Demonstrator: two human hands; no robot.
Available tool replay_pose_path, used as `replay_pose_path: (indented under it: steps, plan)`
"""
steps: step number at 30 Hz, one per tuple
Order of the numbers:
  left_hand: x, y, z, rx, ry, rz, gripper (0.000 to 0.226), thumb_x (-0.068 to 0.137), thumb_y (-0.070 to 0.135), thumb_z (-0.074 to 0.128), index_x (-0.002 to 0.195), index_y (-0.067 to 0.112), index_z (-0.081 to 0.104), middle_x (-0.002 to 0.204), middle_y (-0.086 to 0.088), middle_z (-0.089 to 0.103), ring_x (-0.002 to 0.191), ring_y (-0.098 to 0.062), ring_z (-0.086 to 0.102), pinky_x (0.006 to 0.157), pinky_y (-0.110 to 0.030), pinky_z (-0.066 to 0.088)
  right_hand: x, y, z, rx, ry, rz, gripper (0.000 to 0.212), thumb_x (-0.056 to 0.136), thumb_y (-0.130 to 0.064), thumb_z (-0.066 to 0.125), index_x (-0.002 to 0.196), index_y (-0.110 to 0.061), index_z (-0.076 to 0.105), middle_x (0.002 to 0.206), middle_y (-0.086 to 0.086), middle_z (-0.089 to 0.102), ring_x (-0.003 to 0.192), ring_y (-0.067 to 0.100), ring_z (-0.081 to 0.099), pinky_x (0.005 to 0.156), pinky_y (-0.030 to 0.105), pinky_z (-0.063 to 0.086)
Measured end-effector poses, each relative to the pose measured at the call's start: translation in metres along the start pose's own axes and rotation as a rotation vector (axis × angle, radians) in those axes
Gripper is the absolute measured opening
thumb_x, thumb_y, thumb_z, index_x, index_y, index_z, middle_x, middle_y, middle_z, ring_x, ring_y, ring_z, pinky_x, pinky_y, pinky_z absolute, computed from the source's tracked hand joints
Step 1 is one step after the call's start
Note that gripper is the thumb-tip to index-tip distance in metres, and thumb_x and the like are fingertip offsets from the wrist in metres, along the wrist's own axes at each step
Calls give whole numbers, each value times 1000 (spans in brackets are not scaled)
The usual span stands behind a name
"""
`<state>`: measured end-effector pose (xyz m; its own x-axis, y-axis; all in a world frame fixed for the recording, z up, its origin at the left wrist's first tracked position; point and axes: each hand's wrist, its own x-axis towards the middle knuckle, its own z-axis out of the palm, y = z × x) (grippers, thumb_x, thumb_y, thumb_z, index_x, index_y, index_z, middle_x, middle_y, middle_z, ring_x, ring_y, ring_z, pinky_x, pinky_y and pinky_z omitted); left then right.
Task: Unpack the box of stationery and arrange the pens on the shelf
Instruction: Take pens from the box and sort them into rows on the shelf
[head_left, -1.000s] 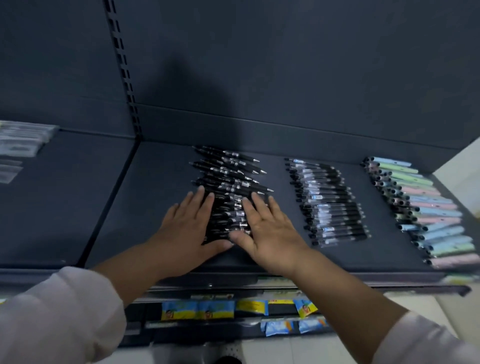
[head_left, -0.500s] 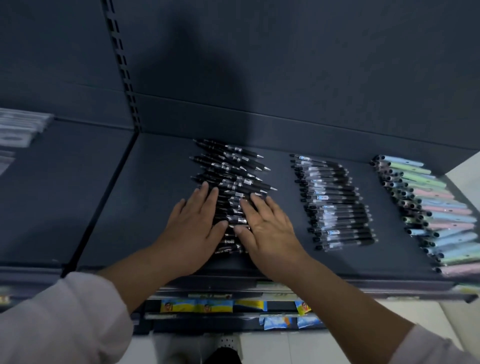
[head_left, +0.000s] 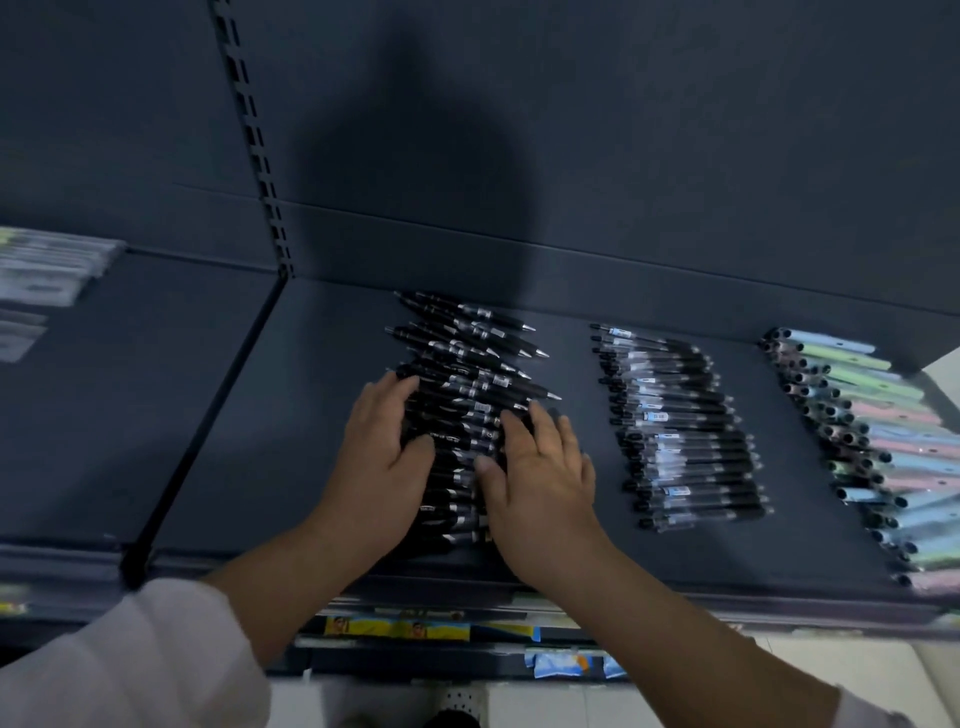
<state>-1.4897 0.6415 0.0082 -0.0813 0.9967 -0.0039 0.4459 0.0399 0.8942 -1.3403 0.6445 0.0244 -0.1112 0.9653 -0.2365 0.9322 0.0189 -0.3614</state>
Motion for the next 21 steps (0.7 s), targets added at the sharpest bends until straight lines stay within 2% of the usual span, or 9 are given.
replay_pose_path:
  steps: [2, 4, 6, 8, 12, 16, 21]
  plan:
    - [10, 0, -6, 66, 23, 19, 54, 97, 15, 42, 147, 23, 23, 157, 6, 9, 144, -7, 4, 118, -29, 5, 6, 0, -6, 76, 50, -5, 55, 101, -41, 29, 151, -26, 14, 160, -4, -5, 146, 19, -11, 119, 44, -3]
    - [25, -1, -15, 125, 32, 13, 55, 98, 19, 42, 149, 21, 20, 158, 3, 7, 144, -8, 4, 115, -24, 4, 15, 4, -15, 190, 85, -9, 55, 101, -40, 32, 151, -24, 15, 160, -4, 0, 147, 17, -5, 120, 40, 1]
    - [47, -2, -23, 181, 4, -25, 58, 99, 25, 41, 150, 19, 15, 159, 1, 2, 145, -10, 3, 110, -20, 3, 30, 9, -24, 291, 110, -2, 57, 101, -39, 34, 152, -21, 16, 160, -4, 2, 147, 15, -1, 119, 31, 3]
    - [72, -4, -27, 234, -36, -64, 60, 99, 29, 39, 151, 17, 11, 159, -1, 1, 145, -12, 1, 111, -21, 2, 48, 15, -29, 350, 117, 25, 58, 101, -39, 34, 152, -19, 16, 160, -3, 1, 147, 13, 1, 114, 25, 5]
    - [108, -2, -24, 278, -74, -115, 61, 100, 30, 36, 151, 13, 8, 159, -4, 2, 146, -14, 2, 116, -26, 2, 75, 18, -28, 420, 91, 58, 62, 100, -42, 34, 153, -16, 12, 161, -4, -4, 147, 13, -1, 116, 28, 7]
    - [110, 7, -4, 285, -116, -75, 59, 101, 27, 32, 151, 13, 5, 159, -2, 2, 146, -12, 2, 118, -28, 0, 93, 4, -21, 466, 120, 24, 65, 100, -41, 37, 153, -16, 9, 160, -3, -8, 147, 13, -3, 115, 26, 7]
    - [103, 5, 6, 176, -95, -52, 60, 101, 29, 30, 151, 17, 0, 159, 3, -2, 145, -7, -1, 110, -17, -1, 101, 3, -19, 441, 167, -3, 65, 99, -40, 41, 152, -17, 12, 160, -2, -4, 147, 14, -2, 119, 30, 8]
